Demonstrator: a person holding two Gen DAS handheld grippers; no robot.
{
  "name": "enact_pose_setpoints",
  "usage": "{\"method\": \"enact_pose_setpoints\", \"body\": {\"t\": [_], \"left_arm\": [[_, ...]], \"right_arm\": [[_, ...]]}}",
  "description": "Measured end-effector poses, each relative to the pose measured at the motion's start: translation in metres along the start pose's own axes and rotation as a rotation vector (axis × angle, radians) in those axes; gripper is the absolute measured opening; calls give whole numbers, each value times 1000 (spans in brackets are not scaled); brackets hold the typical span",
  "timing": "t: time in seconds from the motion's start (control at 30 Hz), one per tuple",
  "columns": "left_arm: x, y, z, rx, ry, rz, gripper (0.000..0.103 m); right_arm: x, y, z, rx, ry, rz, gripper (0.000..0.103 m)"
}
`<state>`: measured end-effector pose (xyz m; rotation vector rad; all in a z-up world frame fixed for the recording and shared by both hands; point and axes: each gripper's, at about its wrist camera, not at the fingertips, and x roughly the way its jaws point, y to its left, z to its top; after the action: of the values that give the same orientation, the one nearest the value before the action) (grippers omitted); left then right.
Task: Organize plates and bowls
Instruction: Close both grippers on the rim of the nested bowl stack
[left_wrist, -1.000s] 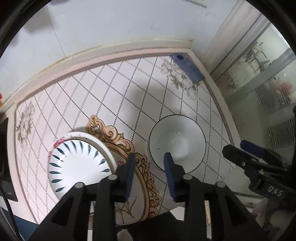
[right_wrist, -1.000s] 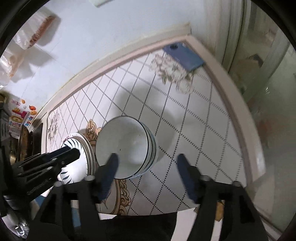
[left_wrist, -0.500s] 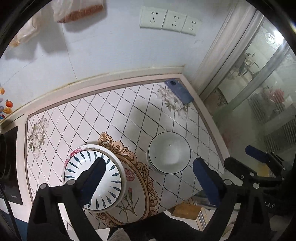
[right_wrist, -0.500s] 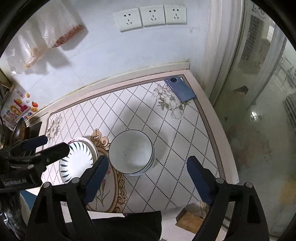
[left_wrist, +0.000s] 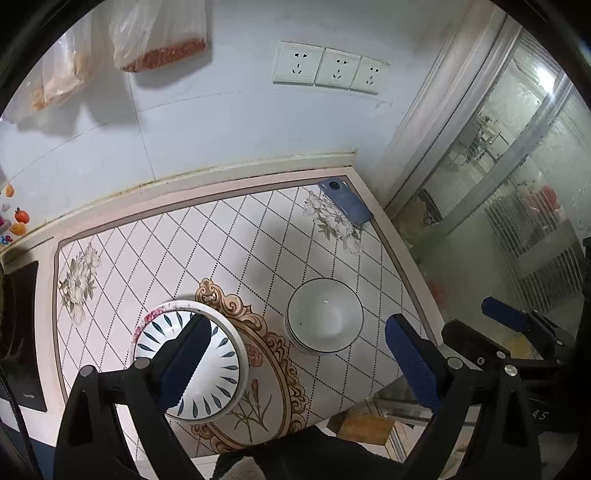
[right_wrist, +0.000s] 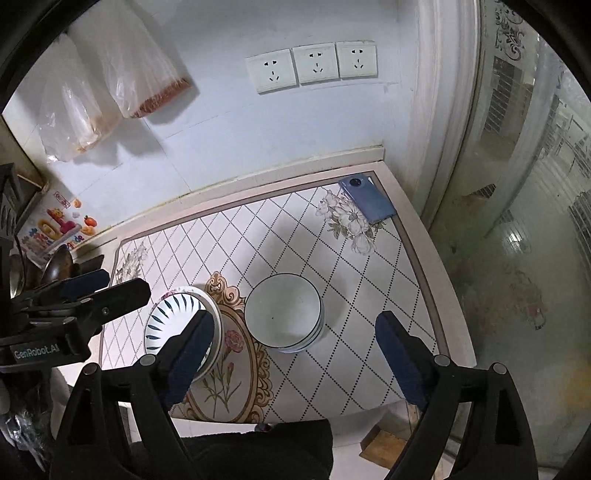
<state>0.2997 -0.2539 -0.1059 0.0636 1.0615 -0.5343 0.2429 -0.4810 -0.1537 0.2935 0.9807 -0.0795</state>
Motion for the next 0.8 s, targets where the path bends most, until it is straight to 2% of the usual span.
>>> {"method": "enact_pose_setpoints", "body": {"t": [0.1, 0.2, 0.33, 0.5, 0.6, 0.7, 0.8], "left_arm": [[18, 0, 1, 9, 28, -1, 97], [47, 6, 1, -9, 66, -4, 97], [98, 14, 1, -33, 158, 2, 96], [170, 30, 1, -120, 310, -66, 96], [209, 33, -3, -145, 386, -99, 90], [232, 30, -7, -152, 436, -131, 87], [250, 25, -10, -153, 479, -164, 81]], "right_arm": [[9, -4, 0, 17, 19, 16, 91], [35, -12, -1, 28, 61, 29, 92], [79, -28, -2, 63, 119, 63, 92], [147, -57, -10, 147, 218, 162, 92], [192, -74, -19, 208, 294, 228, 92], [233, -86, -30, 271, 353, 301, 92], [263, -91, -38, 300, 394, 351, 92]]}}
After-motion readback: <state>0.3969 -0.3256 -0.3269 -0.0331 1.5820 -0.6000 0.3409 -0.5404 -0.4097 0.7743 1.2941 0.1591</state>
